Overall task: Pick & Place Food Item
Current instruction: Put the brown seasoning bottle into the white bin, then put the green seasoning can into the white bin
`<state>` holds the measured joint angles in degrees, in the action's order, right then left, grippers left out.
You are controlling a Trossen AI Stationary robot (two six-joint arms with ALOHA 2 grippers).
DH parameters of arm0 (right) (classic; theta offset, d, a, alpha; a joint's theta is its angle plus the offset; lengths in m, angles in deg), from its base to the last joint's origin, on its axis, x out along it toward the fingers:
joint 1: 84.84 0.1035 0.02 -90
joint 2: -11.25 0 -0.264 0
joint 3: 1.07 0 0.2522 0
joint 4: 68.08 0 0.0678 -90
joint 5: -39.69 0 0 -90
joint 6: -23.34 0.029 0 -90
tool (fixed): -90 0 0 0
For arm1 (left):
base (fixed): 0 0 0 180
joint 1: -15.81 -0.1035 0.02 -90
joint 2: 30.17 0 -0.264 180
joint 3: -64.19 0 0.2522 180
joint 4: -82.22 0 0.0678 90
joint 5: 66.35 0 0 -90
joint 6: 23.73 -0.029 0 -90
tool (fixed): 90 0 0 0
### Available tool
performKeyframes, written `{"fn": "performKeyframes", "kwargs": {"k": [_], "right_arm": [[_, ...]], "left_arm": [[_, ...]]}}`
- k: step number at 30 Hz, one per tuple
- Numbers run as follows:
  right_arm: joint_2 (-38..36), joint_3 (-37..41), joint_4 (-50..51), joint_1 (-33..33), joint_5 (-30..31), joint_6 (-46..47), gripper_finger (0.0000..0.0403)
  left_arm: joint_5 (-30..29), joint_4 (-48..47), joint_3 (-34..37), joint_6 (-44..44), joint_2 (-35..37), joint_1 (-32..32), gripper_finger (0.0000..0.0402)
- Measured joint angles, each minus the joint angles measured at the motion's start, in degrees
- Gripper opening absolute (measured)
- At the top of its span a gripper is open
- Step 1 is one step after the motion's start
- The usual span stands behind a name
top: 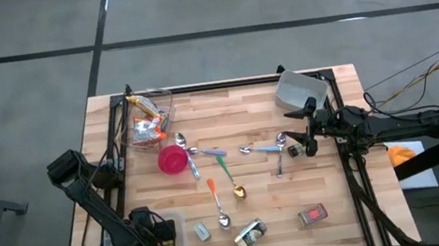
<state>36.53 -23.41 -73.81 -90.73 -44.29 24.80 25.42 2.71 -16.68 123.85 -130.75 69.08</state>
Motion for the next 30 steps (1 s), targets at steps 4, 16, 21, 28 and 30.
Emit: {"fn": "performKeyframes", "kwargs": {"k": [4,16,21,28,30], "right_arm": [[0.0,0.0,0.0,0.0,0.0,0.0,0.029],[0.0,0.0,0.0,0.0,0.0,0.0,0.029],[0.0,0.0,0.0,0.0,0.0,0.0,0.029],[0.0,0.0,0.0,0.0,0.0,0.0,0.029],[0.0,0.0,0.0,0.0,0.0,0.0,0.029]], "left_arm": [[0.1,0.3,0.2,-0.2,0.6,0.0,0.0211],[0.2,0.6,0.2,-0.4,1.0,0.0,0.0295],[0.7,0.8,0.0,-0.6,1.9,0.0,0.03],[1.0,-3.4,-1.4,-0.8,9.1,0.0,0.0301],[0.4,-3.7,-1.4,-0.7,12.5,0.0,0.0301]]}}
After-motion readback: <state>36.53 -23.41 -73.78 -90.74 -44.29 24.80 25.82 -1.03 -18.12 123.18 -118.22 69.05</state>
